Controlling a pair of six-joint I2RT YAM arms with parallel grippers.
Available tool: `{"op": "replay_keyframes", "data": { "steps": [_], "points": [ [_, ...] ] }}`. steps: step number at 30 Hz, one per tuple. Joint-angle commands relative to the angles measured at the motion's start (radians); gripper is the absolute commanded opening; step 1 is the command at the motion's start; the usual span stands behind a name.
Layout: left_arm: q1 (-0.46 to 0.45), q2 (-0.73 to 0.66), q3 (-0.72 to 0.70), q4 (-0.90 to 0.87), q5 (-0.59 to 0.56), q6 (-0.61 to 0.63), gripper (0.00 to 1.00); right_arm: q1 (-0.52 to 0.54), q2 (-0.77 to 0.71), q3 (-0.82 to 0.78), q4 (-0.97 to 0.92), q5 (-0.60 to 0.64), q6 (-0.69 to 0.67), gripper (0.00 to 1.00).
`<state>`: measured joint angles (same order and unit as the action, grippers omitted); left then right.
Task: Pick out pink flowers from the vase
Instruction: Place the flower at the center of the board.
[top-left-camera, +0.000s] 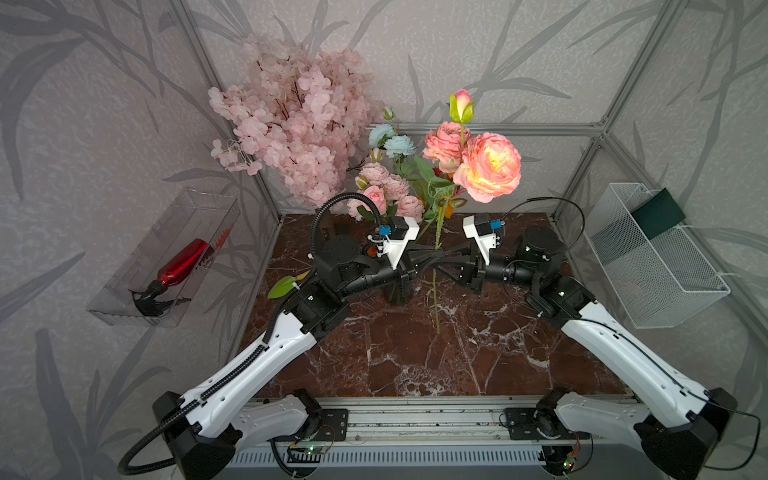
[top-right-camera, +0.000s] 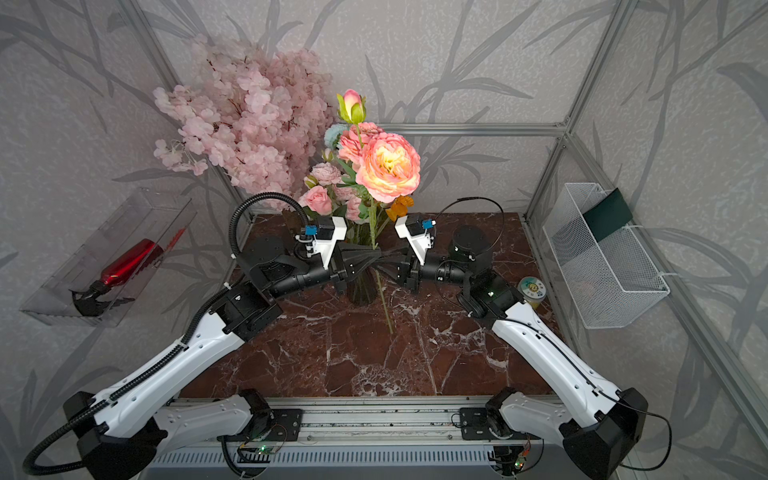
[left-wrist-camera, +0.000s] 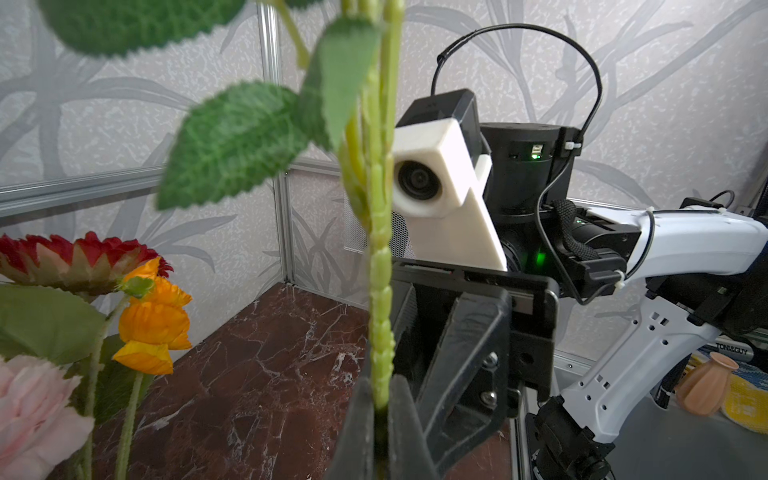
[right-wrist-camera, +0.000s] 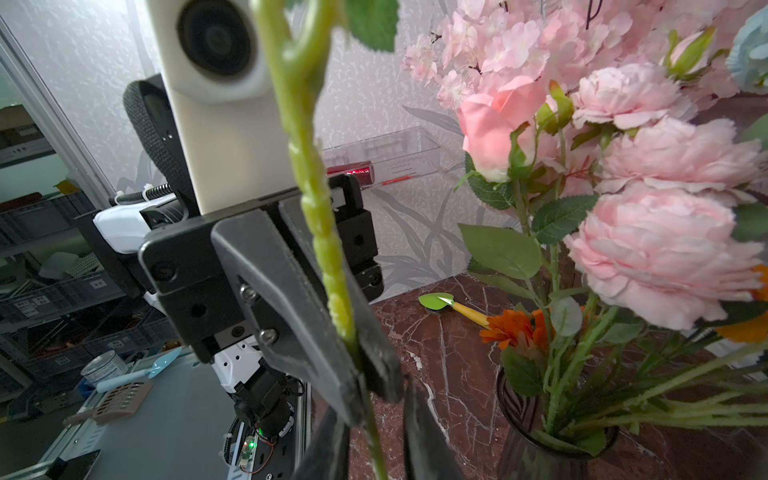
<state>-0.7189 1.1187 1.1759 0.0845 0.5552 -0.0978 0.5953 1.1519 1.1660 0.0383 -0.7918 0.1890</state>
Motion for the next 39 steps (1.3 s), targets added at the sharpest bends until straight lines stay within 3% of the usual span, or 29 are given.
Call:
{"op": "replay_keyframes", "data": {
  "steps": [1,5,7,9,13,20,23,26,32,39],
  "points": [
    [-0.001,-0.003,-0.002,0.032,0.006,-0.001,0.0,0.011,0.006,0.045,-0.008,-0.007,-0.012,0.13],
    [-0.001,-0.006,0.004,0.021,-0.003,0.008,0.0,0.015,0.012,0.058,-0.039,-0.009,-0.029,0.0],
    [0.0,-0.009,0.008,0.006,-0.025,0.012,0.04,0.019,0.007,0.056,-0.045,0.0,-0.037,0.0],
    [0.001,-0.021,0.01,-0.019,-0.062,0.027,0.16,0.018,-0.002,0.051,-0.052,0.018,-0.047,0.0],
    [0.001,-0.069,-0.006,-0.085,-0.157,0.079,0.55,0.019,-0.022,0.057,-0.109,0.062,-0.084,0.0],
    [0.0,-0.155,-0.075,-0.208,-0.271,0.26,0.83,0.017,-0.064,0.071,-0.259,0.229,-0.15,0.0],
    [-0.008,-0.143,-0.082,-0.281,-0.34,0.323,0.99,0.015,-0.073,0.107,-0.394,0.399,-0.178,0.0],
    [-0.032,-0.126,-0.109,-0.285,-0.41,0.359,0.99,-0.026,-0.063,0.159,-0.542,0.545,-0.181,0.0],
    [-0.071,-0.109,-0.155,-0.166,-0.467,0.342,0.99,-0.287,-0.025,0.208,-0.718,0.487,-0.093,0.0],
    [-0.097,-0.059,-0.186,-0.115,-0.501,0.343,0.99,-0.398,0.046,0.258,-0.928,0.663,-0.114,0.0]
  ]
}}
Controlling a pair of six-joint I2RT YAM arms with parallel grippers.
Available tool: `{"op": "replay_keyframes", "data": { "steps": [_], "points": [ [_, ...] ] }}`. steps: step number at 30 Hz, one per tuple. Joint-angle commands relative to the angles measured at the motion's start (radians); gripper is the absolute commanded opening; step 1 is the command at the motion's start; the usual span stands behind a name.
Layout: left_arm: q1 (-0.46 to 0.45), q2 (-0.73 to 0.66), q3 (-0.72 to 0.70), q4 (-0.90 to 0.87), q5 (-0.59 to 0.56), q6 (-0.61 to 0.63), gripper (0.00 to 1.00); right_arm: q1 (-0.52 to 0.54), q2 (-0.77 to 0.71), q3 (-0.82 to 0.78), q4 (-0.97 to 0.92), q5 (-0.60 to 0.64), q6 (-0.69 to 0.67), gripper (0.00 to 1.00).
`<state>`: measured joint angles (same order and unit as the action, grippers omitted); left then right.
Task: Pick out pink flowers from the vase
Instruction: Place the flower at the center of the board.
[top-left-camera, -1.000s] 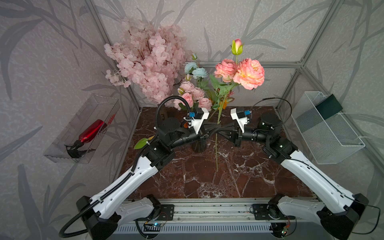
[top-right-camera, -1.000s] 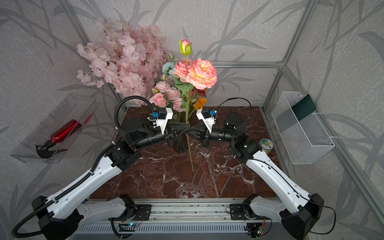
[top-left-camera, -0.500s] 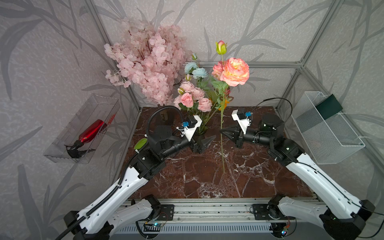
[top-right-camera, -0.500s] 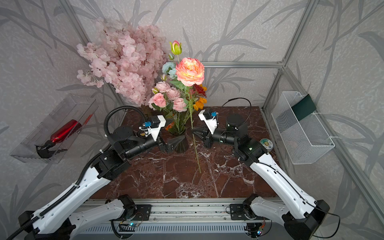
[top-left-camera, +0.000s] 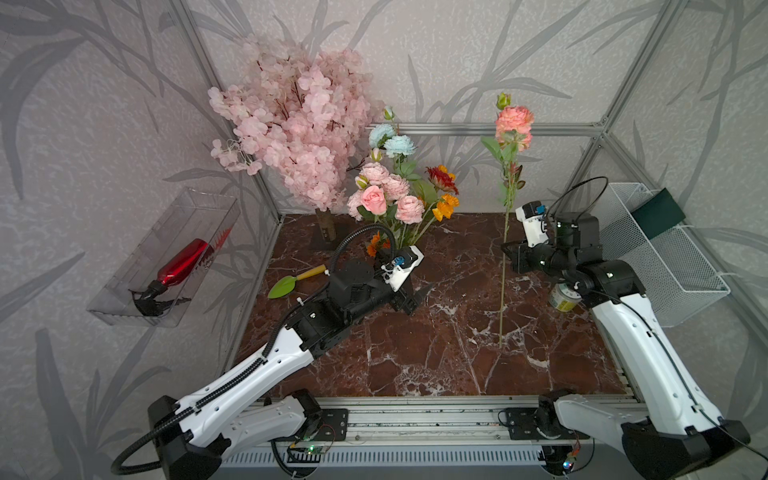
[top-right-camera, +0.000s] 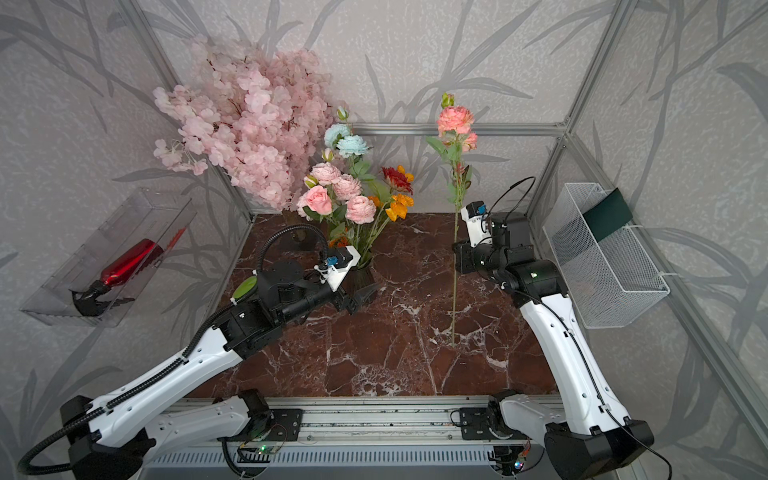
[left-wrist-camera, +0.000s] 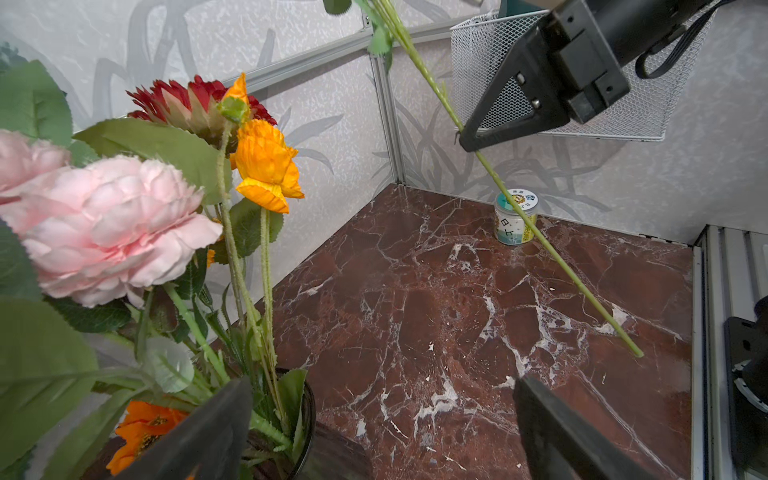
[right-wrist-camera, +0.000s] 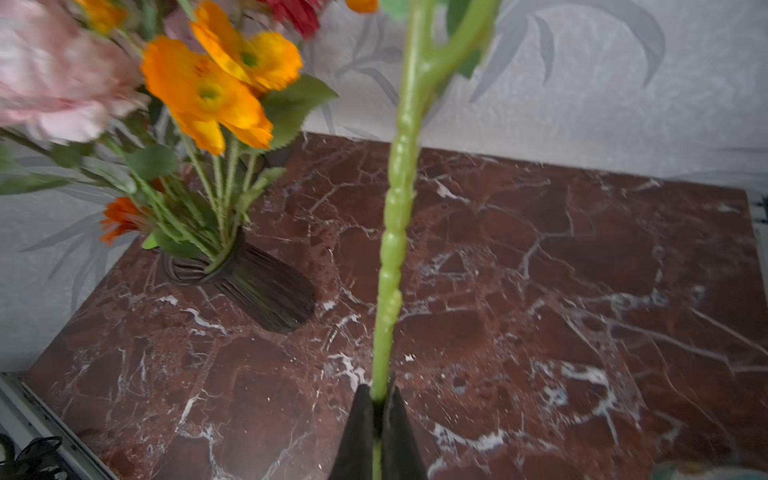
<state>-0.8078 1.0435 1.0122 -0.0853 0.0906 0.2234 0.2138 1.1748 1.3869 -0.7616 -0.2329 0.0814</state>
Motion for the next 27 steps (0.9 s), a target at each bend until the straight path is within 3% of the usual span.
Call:
{"op": "replay_keyframes", "data": {
  "steps": [1,10,16,21,27],
  "points": [
    [-0.01,0.021,-0.03,0.065,-0.039,0.026,0.99,-0.02,0.032,0.032,-0.14,0.132,-0.009,0.0],
    [-0.013,0.061,-0.046,0.091,0.003,0.051,0.99,-0.063,0.138,-0.042,-0.144,0.224,-0.011,0.0],
    [-0.013,0.135,0.023,0.009,0.001,0.004,0.99,-0.063,0.269,-0.022,-0.131,0.287,-0.024,0.0],
    [-0.01,0.151,-0.045,0.14,0.004,-0.015,0.99,-0.065,0.364,0.002,-0.11,0.326,-0.026,0.0],
    [-0.01,0.207,-0.002,0.11,0.005,-0.068,0.99,-0.07,0.453,-0.001,-0.086,0.363,-0.023,0.0]
  ]
}}
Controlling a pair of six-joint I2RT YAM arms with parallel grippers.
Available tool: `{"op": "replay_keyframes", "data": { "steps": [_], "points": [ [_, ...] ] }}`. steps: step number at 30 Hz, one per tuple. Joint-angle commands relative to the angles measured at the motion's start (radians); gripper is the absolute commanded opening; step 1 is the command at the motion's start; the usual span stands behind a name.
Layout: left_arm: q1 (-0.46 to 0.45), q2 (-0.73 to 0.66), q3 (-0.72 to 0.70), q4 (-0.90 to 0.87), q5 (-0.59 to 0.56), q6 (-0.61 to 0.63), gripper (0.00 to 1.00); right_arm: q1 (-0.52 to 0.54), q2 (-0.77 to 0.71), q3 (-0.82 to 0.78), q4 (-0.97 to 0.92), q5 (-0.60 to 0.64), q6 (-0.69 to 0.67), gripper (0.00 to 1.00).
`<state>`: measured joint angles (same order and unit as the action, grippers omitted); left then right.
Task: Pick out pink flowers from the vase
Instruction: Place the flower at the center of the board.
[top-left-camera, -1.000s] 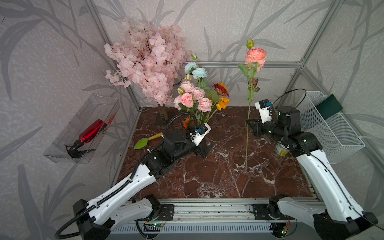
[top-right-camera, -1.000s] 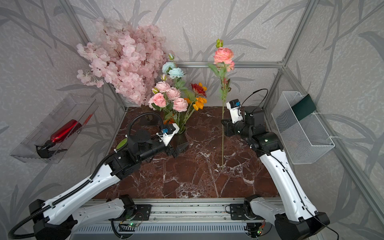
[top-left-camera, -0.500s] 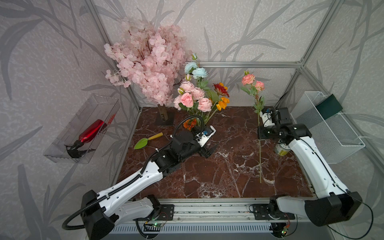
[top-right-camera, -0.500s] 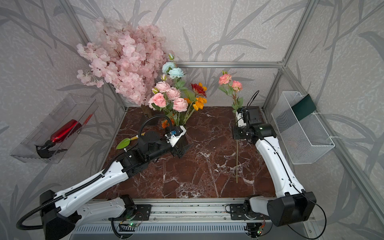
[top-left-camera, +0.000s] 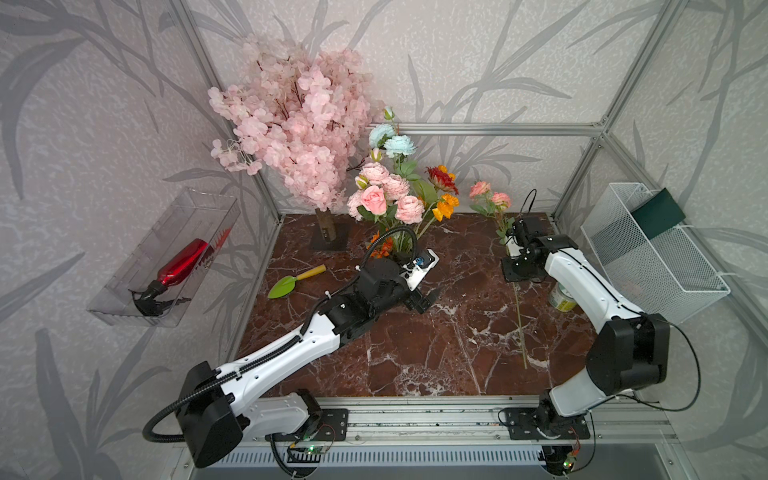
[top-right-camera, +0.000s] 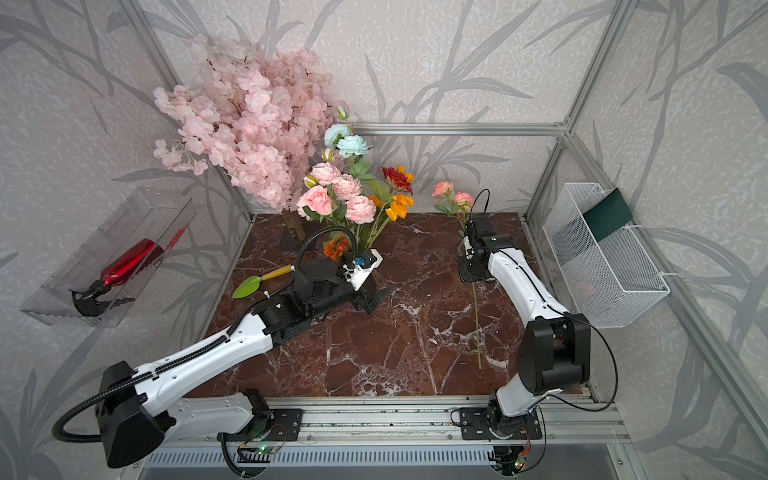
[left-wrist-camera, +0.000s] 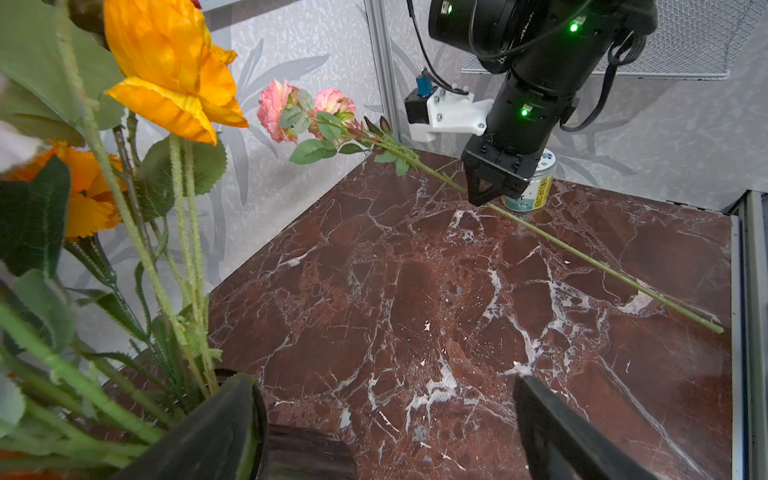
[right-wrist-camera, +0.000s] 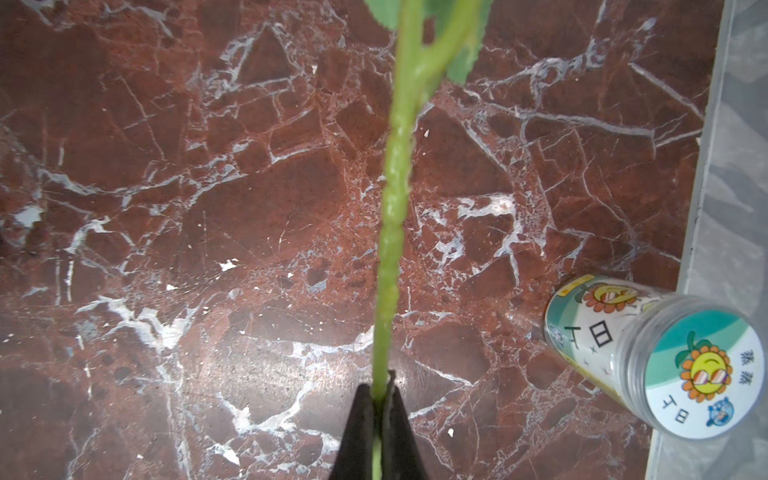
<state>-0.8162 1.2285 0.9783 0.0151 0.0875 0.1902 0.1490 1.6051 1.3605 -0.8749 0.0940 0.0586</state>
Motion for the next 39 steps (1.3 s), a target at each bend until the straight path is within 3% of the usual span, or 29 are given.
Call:
{"op": "replay_keyframes", "data": {
  "steps": [1,15,39],
  "points": [
    [-0.001,0.028,0.038,0.006,0.011,-0.035,0.99,-0.005,0.034,0.018,0.04,0.035,0.002,0.0],
    [-0.001,0.022,0.002,0.058,0.005,-0.023,0.99,-0.008,0.175,-0.04,0.184,0.025,0.027,0.0],
    [-0.004,0.027,-0.028,0.092,0.004,-0.038,0.99,-0.005,0.344,0.009,0.156,0.01,0.001,0.0]
  ]
}}
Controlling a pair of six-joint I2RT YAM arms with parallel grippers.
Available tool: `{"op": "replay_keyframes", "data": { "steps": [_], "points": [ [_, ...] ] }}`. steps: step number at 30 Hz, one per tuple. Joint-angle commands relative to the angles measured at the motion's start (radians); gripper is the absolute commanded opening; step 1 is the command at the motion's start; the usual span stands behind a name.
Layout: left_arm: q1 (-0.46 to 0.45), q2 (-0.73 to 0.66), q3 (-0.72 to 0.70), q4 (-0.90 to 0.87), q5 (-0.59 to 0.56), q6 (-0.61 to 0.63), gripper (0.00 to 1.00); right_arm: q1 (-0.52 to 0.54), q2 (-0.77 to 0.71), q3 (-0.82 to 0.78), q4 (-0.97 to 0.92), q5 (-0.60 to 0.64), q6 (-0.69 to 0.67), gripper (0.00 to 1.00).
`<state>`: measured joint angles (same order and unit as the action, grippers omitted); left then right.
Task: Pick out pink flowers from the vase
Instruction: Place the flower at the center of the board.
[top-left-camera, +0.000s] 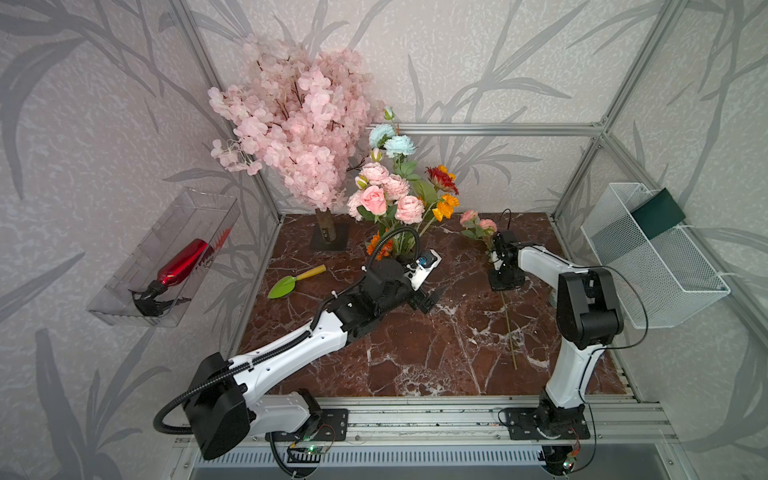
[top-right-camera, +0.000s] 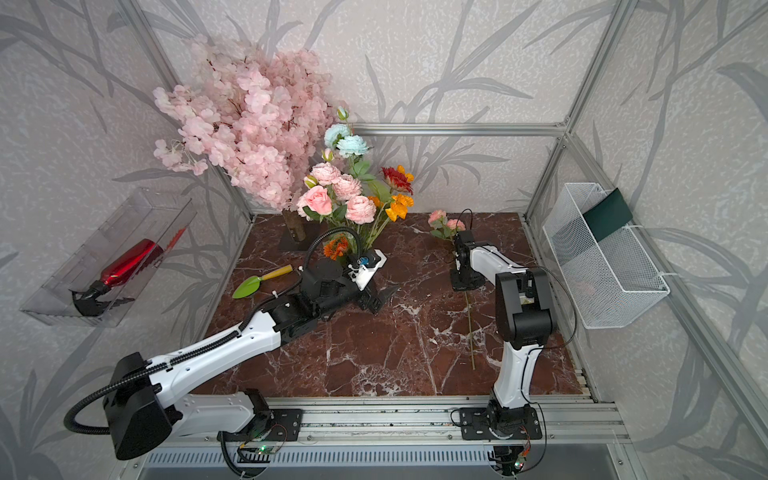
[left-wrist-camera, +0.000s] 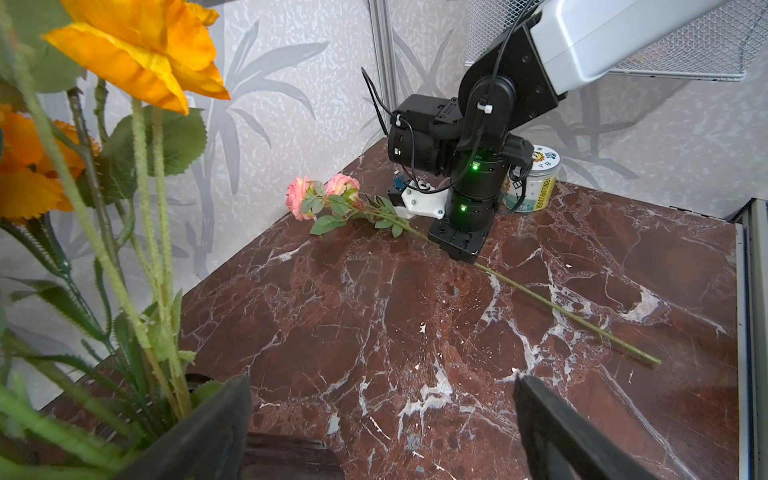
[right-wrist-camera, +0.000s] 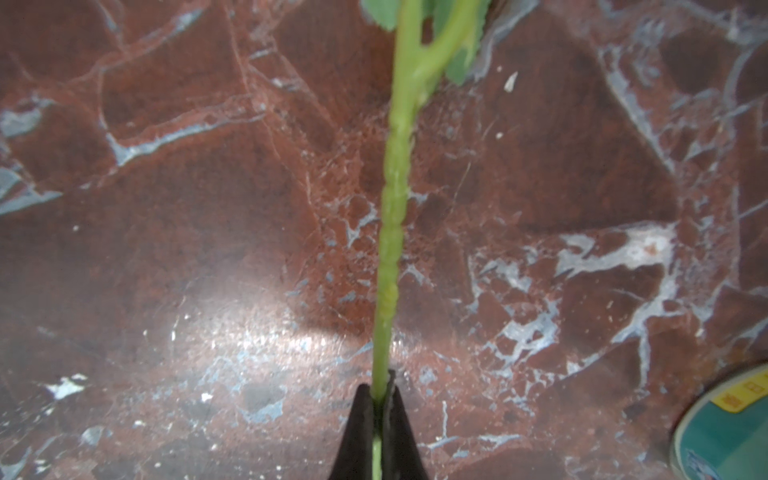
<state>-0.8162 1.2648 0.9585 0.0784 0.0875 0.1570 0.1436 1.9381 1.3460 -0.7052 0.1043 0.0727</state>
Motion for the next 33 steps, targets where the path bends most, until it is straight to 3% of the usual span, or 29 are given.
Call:
{"op": "replay_keyframes", "data": {
  "steps": [1,12,18,29,33],
  "points": [
    [-0.004,-0.007,-0.009,0.027,0.005,-0.005,0.99,0.002,0.015,0.025,-0.015,0.002,-0.014,0.0],
    [-0.005,-0.013,-0.01,0.045,0.031,-0.03,0.99,0.003,0.039,0.018,-0.018,-0.004,-0.019,0.01],
    [-0.005,-0.021,-0.008,0.038,0.03,-0.037,0.99,0.004,0.026,0.01,-0.015,-0.021,-0.014,0.18],
    [-0.008,-0.064,-0.03,0.032,0.027,-0.054,0.99,0.004,-0.07,-0.005,-0.012,-0.072,-0.008,0.29],
    [-0.008,-0.055,-0.028,0.044,0.019,-0.052,0.99,0.013,-0.177,-0.036,0.021,-0.146,-0.017,0.39]
  ]
}}
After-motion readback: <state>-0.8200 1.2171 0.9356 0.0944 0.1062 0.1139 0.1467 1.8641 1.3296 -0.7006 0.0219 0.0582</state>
